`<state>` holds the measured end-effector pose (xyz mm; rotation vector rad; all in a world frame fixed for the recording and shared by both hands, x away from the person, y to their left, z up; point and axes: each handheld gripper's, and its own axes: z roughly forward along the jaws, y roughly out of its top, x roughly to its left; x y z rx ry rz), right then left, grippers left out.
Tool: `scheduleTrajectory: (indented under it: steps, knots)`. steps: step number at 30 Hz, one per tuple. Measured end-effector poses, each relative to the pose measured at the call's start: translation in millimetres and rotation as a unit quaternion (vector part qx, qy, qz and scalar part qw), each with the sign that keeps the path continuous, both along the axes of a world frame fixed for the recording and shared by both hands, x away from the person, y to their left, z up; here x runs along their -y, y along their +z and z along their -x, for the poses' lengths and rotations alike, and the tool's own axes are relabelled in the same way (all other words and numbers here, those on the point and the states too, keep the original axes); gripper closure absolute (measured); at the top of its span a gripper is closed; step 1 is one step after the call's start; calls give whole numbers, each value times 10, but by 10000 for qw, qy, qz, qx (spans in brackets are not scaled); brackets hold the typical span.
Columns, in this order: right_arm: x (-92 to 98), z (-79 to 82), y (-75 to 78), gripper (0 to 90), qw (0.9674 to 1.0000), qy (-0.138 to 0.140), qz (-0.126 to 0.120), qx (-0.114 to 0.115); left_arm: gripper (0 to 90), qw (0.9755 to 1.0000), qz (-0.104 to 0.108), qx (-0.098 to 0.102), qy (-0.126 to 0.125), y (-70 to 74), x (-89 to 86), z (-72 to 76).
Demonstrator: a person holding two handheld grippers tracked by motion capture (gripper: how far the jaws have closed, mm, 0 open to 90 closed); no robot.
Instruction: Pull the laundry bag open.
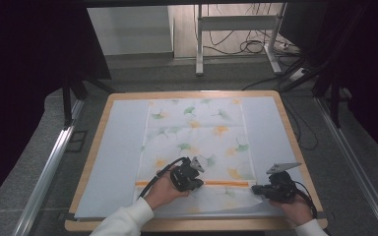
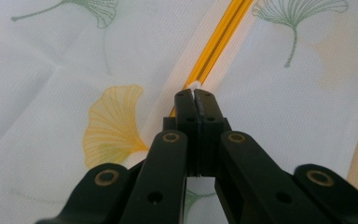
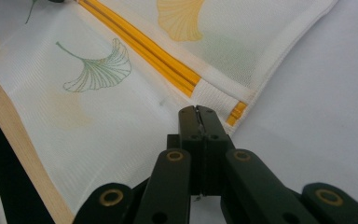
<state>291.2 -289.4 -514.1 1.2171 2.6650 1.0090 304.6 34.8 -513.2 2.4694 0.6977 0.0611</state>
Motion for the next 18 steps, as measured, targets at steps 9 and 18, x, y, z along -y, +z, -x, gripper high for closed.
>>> scheduleTrajectory:
  steps: [9, 18]
  knots:
    - [-1, 0, 0, 896, 10000, -2, 3, -2, 900, 10000, 13, -30, 74, -7, -107, 14]
    - [0, -1, 0, 895, 10000, -1, 3, -4, 900, 9997, 29, -61, 216, -16, -274, 25]
